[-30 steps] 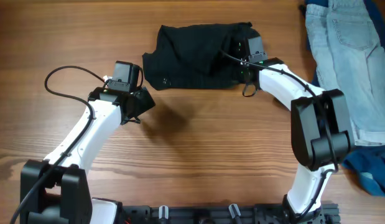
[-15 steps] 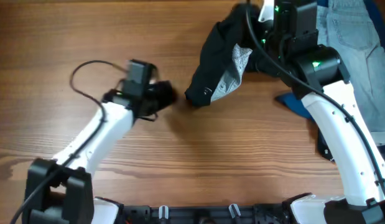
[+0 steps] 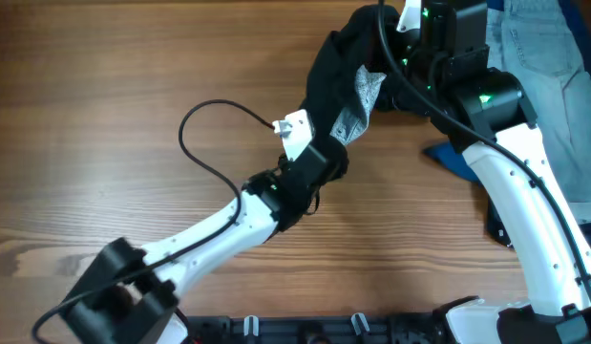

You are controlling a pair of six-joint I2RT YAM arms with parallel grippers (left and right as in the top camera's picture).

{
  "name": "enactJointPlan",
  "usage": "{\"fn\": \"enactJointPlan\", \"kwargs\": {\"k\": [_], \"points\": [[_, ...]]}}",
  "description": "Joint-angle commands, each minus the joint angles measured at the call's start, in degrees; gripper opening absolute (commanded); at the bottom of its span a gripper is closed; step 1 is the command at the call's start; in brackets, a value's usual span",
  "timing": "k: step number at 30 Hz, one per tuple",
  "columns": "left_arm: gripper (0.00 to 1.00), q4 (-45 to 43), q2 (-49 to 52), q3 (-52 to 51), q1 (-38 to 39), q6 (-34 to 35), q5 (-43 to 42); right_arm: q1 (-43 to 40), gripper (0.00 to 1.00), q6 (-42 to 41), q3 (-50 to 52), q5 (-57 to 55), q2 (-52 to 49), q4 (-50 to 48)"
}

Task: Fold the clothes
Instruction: 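Pull the black shorts left onto the table and grasp with left gripper, then stretch the black shorts between both grippers, left gripper pulling leftward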

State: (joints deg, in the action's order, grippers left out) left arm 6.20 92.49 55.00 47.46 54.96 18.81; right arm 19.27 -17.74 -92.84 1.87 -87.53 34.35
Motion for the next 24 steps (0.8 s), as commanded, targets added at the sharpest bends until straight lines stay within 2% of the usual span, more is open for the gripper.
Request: {"fn": "enactJointPlan", "kwargs": {"k": [1,3,6,7,8,10,12,15,19,24], "points": [[0.69,-5.81,5.38,-0.04,-0.11,5.60,5.90,0.15,0.04,-0.22,-1.84,-0.48,-0.22,-0.31],[0.69,-9.77,6.91,-0.04,-0.11,5.57,5.49,0.17,0.04,0.00,-1.81,-0.50,-0.22,-0.20],[0.67,-8.63,7.15,-0.04,-0.68,5.55,10.97,0.17,0.04,0.00,-1.81,-0.48,-0.22,-0.20],[0.65,-8.31,7.61,-0.04,-1.09,5.55,11.56,0.17,0.04,0.02,-1.81,-0.48,-0.22,-0.22],[0.56,-8.04,8.70,-0.04,-1.88,5.55,11.50,0.17,0.04,-0.02,-1.81,-0.46,-0.22,-0.24],[0.52,-8.07,10.84,-0.04,-2.54,5.60,11.50,0.17,0.04,-0.04,-1.81,-0.46,-0.22,-0.31],[0.40,-8.09,13.00,-0.04,-2.82,6.99,11.52,0.15,0.04,-0.04,-1.81,-0.28,-0.20,-0.55],[0.04,-6.47,13.62,-0.04,-3.65,7.21,11.91,0.15,0.04,-0.02,-1.81,-0.37,-0.20,-0.66],[0.04,4.22,4.04,-0.04,-7.67,6.60,11.74,-2.93,0.04,-0.31,-1.81,-0.26,-0.20,-0.76],[0.04,14.73,-18.34,-0.04,-15.04,-5.14,13.05,-7.76,0.04,-0.31,-1.81,4.20,-0.20,0.04]]}}
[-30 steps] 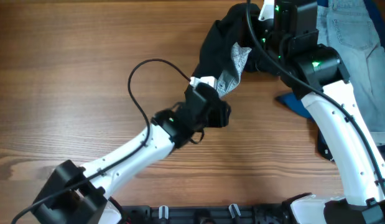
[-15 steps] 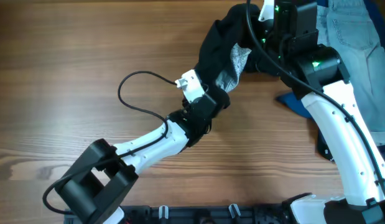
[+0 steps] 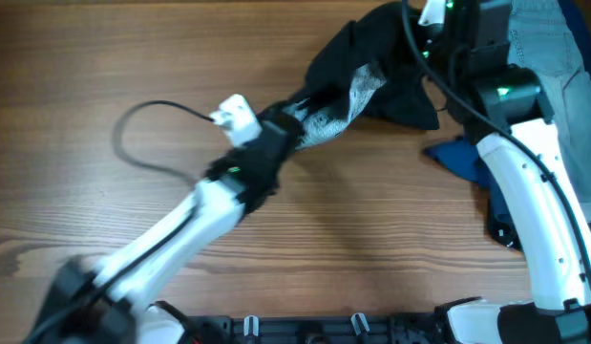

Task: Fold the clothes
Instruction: 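Stretch the black shorts between both grippers, left gripper pulling leftward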

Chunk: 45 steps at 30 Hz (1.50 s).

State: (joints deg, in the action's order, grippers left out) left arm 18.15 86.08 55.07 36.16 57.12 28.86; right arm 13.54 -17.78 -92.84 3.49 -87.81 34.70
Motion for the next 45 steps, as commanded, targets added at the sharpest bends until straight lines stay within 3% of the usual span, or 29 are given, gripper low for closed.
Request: {"fn": "enactJointPlan", "kwargs": {"k": [1,4,7,11,13,14,17,19,21,22,23,25,29,33,37,41,45], "points": [[0.04,4.33,-17.81,-0.11,-5.88,-9.07,3.58,-3.32,0.04,-0.24,-1.81,4.02,0.09,0.55],[0.04,6.10,-31.80,-0.11,-11.87,-12.37,4.22,-5.60,0.04,-0.22,-1.81,8.50,0.09,3.56],[0.04,6.38,-37.38,-0.11,-17.25,-16.72,5.18,-6.67,0.04,0.00,-1.81,9.64,0.09,5.49],[0.04,6.73,-35.10,-0.11,-27.04,-18.14,5.05,-10.62,0.04,2.84,-1.81,11.76,0.09,6.12],[0.04,7.26,-32.76,-0.11,-27.26,-18.14,-4.04,-10.99,0.04,3.67,-1.81,13.14,0.09,6.86],[0.04,8.46,-31.23,-0.11,-26.38,-18.14,-13.29,-10.99,0.04,3.87,-1.81,13.14,0.07,7.17],[0.04,11.52,-27.43,-0.11,-22.80,-18.14,-27.76,-10.99,0.04,3.82,-1.77,13.14,0.00,6.82],[0.04,12.07,-23.21,-0.11,-17.03,-18.14,-30.95,-10.99,0.04,3.82,-1.77,13.14,-0.26,6.56],[0.06,9.75,-18.60,-0.11,-10.16,-18.34,-30.77,-10.99,0.04,3.82,-1.77,13.14,-0.76,6.60],[0.12,6.99,-15.45,-0.11,-5.81,-20.09,-30.75,-10.99,0.04,3.85,-1.66,13.14,-1.09,6.67],[0.26,1.22,-9.99,-0.11,1.31,-22.56,-30.73,-10.99,0.04,3.89,-1.51,13.14,-1.29,6.69],[0.40,-7.21,-3.98,-0.11,8.31,-25.53,-30.29,-10.99,0.04,3.89,-1.42,13.07,-1.29,6.45],[0.49,-18.08,5.55,0.70,15.43,-26.93,-26.14,-10.99,0.04,3.89,-1.42,13.07,-1.29,6.47],[0.51,-17.27,14.73,8.68,17.94,-31.65,-25.24,-10.99,0.04,3.93,-1.42,13.09,-1.29,6.51],[0.52,-7.96,22.95,20.52,21.27,-37.57,-21.40,-10.99,0.04,4.11,-1.33,13.11,-1.29,6.56],[0.52,-1.73,26.47,21.68,24.39,-41.44,-12.20,-10.99,0.04,4.17,-1.33,13.09,-1.29,6.54],[0.52,0.50,28.59,21.68,24.50,-42.66,-12.31,-10.99,0.04,4.15,-1.33,13.14,-1.29,6.51]]}}
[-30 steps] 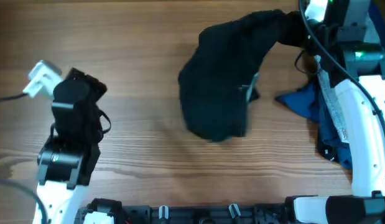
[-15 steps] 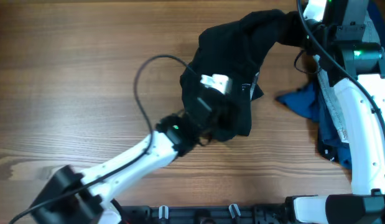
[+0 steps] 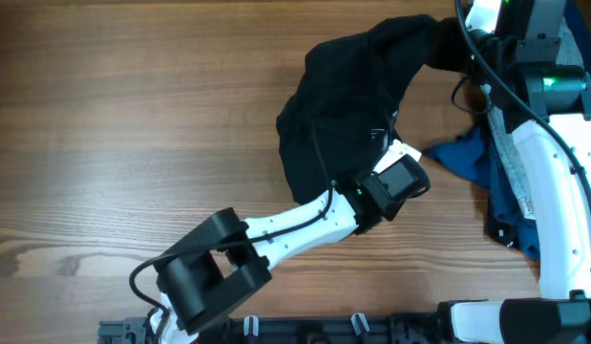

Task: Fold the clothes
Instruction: 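Stretch the black shorts between both grippers, left gripper pulling leftward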

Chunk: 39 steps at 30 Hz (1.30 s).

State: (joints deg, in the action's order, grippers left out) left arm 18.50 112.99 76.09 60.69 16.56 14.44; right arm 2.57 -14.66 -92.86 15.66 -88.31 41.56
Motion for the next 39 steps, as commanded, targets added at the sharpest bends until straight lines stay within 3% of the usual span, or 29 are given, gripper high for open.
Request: {"fn": "enactJointPlan", "kwargs": {"k": [1,8,16,17,18,20,21,25,27,29,31,33,37,39], "points": [[0.52,0.26,2.03,0.66,0.15,-2.10,1.64,-0.02,0.04,1.01,-1.31,0.96,-0.79,-0.35],[0.55,6.71,4.68,0.66,6.21,-2.89,3.04,-0.02,0.04,0.98,-1.31,0.96,-0.79,-0.37],[0.57,9.53,9.42,0.66,4.42,-2.84,3.69,-0.02,0.04,1.03,-1.31,0.96,-0.79,-0.37],[0.51,8.96,9.53,0.66,3.74,-2.82,4.02,-0.02,0.04,1.03,-1.31,0.96,-0.79,-0.37],[0.28,8.63,9.55,0.66,2.86,-2.58,4.57,-0.02,0.04,1.03,-1.31,0.94,-0.79,-0.42],[0.08,8.74,9.55,0.66,0.92,-0.81,4.50,-0.02,0.04,1.07,-1.31,0.96,-0.79,-0.39],[0.04,9.01,9.55,0.66,0.55,-0.72,4.52,-0.02,0.05,1.05,-1.31,0.96,-0.79,-0.37],[0.04,12.72,5.95,0.70,-0.48,1.11,8.70,-0.02,0.04,1.01,-1.31,0.98,-0.76,-1.01],[0.04,18.80,-5.79,0.70,-2.97,7.78,18.58,-0.02,0.04,1.18,-1.31,2.25,-0.72,-1.40],[0.04,22.38,-16.61,0.70,-6.82,8.39,21.66,-0.02,0.04,2.45,-1.31,3.54,-0.37,-2.34],[0.04,23.54,-28.09,0.70,-13.18,8.96,21.49,-0.02,0.04,3.93,-1.31,3.58,0.52,-2.99],[0.04,20.39,-44.46,0.70,-25.22,10.93,18.10,-0.02,0.04,5.53,-1.31,3.52,2.67,-3.43],[0.04,13.33,-59.52,0.70,-38.25,10.58,12.37,-0.02,0.04,5.73,-1.33,3.50,7.72,-3.39],[0.04,13.20,-63.67,0.70,-40.46,8.57,11.56,-0.02,0.04,5.75,-1.33,3.48,11.69,-3.02]]}}
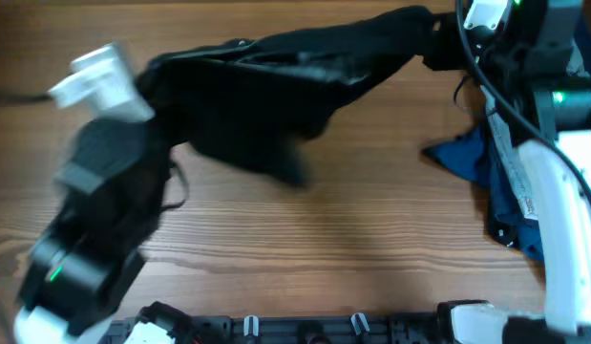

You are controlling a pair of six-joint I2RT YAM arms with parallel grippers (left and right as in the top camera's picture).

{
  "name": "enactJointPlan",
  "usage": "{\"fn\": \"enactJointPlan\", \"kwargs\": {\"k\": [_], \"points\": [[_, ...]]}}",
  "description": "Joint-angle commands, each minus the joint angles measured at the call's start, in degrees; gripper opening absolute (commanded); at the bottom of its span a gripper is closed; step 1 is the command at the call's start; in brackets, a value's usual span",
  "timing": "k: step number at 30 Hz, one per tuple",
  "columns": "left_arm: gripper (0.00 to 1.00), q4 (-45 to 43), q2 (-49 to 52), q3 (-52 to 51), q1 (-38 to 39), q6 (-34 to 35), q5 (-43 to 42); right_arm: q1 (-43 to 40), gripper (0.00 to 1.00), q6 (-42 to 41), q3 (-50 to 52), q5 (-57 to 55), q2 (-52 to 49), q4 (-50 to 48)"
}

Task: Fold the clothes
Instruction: 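Stretch the black shorts between both grippers, left gripper pulling leftward, then lay the black shorts flat on the table and open both grippers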

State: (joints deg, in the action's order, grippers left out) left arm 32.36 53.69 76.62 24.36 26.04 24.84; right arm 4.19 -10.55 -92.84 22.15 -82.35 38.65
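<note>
A black garment (276, 72) hangs stretched in a long band across the far half of the table. Its left end runs into my left gripper (150, 84); the arm is raised close to the camera and blurred, so the fingers themselves do not show clearly. The right end is bunched at my right gripper (436, 46) near the top right corner, shut on the cloth. A loose fold (285, 162) sags from the band's middle toward the wood.
A crumpled blue garment (467, 161) lies at the right, partly under the white right arm (553, 191). The left arm (85, 239) fills the lower left. The robot base frame (305, 330) runs along the near edge.
My left gripper was at the black garment's lower right edge near the table's middle; now it is far left and raised. The garment, then a heap, is pulled into a wide band. The right gripper has hardly moved.
First the black garment hung bunched between both grippers at the upper right, grey lining showing. Then the left gripper stood further left with the cloth drawn out. Later the garment was a heap with the left gripper at its lower right edge. Now it spans the table.
</note>
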Motion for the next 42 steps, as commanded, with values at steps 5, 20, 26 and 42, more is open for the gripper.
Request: {"fn": "enactJointPlan", "kwargs": {"k": [5,20,26,42], "points": [[0.04,3.21,-7.91,0.20,-4.24,-1.79,-1.99,-1.64,0.04,1.40,-1.36,-5.99,17.07,5.95],[0.04,6.51,2.29,0.66,-4.28,-2.62,0.07,-1.64,0.04,0.17,-1.36,-10.03,15.76,15.52],[0.04,15.74,-8.33,6.73,-4.24,-3.02,-3.91,-1.53,0.04,0.31,-1.36,-8.09,25.53,17.25],[0.04,7.23,16.92,7.08,-5.18,-0.35,7.41,-1.44,0.04,-0.35,-1.33,-3.56,-1.66,3.72]]}}
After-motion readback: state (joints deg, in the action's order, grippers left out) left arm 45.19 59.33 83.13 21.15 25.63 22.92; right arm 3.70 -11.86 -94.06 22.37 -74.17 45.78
